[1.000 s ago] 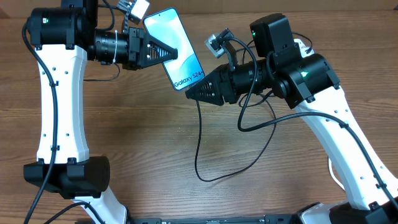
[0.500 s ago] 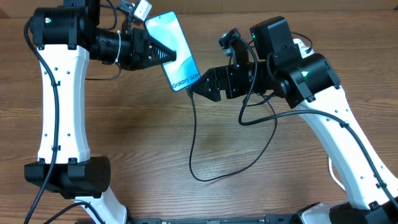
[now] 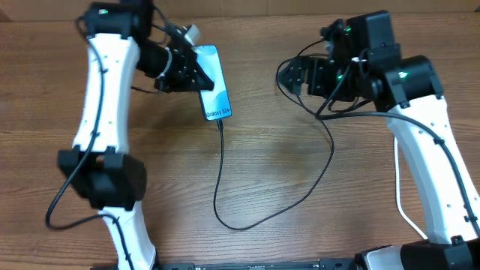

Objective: Plug charger to phone and switch on socket
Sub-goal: 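Lower the phone flat onto the table with the left gripper, releasing the plug, then hold the phone pressed flat on the table with the left gripper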

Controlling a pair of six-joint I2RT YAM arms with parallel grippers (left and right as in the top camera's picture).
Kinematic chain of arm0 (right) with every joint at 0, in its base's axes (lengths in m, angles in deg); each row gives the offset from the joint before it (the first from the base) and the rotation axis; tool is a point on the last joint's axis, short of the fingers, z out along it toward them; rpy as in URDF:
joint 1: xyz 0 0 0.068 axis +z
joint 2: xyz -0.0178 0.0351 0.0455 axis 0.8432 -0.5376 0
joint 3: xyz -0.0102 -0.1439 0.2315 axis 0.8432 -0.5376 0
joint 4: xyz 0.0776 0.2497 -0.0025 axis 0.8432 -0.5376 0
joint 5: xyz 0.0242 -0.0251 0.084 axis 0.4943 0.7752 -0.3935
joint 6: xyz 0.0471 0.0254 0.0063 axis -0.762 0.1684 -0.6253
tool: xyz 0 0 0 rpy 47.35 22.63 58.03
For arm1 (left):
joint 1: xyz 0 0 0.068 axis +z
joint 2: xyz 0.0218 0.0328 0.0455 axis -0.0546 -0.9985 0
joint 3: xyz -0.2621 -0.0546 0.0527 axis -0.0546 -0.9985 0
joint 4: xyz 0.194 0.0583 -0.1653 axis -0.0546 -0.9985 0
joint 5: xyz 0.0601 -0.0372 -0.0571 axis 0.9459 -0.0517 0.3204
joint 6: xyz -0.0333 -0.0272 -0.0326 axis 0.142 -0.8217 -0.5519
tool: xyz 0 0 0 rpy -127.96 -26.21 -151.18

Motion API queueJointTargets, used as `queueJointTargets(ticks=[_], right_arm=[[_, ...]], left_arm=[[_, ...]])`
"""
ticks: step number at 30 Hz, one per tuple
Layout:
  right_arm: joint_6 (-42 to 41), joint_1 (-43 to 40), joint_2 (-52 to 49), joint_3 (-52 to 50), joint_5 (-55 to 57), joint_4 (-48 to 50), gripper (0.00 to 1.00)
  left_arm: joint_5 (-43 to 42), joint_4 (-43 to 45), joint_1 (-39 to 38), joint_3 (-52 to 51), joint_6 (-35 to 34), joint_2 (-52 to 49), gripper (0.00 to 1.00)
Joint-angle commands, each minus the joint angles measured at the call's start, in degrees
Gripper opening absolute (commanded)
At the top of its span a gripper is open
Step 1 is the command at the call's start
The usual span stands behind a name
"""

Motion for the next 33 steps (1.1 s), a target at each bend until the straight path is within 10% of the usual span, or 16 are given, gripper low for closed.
queueJointTargets(ticks=[1,33], right_arm=[[-0.42,-1.75,0.55,1.33,1.18,-0.13,1.0],[-0.04,-2.36,0.37,-3.61,1.79,-0.98,1.0]], left_arm=[[3.3,0.55,-2.71,0.46,1.31,-3.41,0.04],[9.44,15.32,-6.23,0.44,-3.52,-20.28,0.05]])
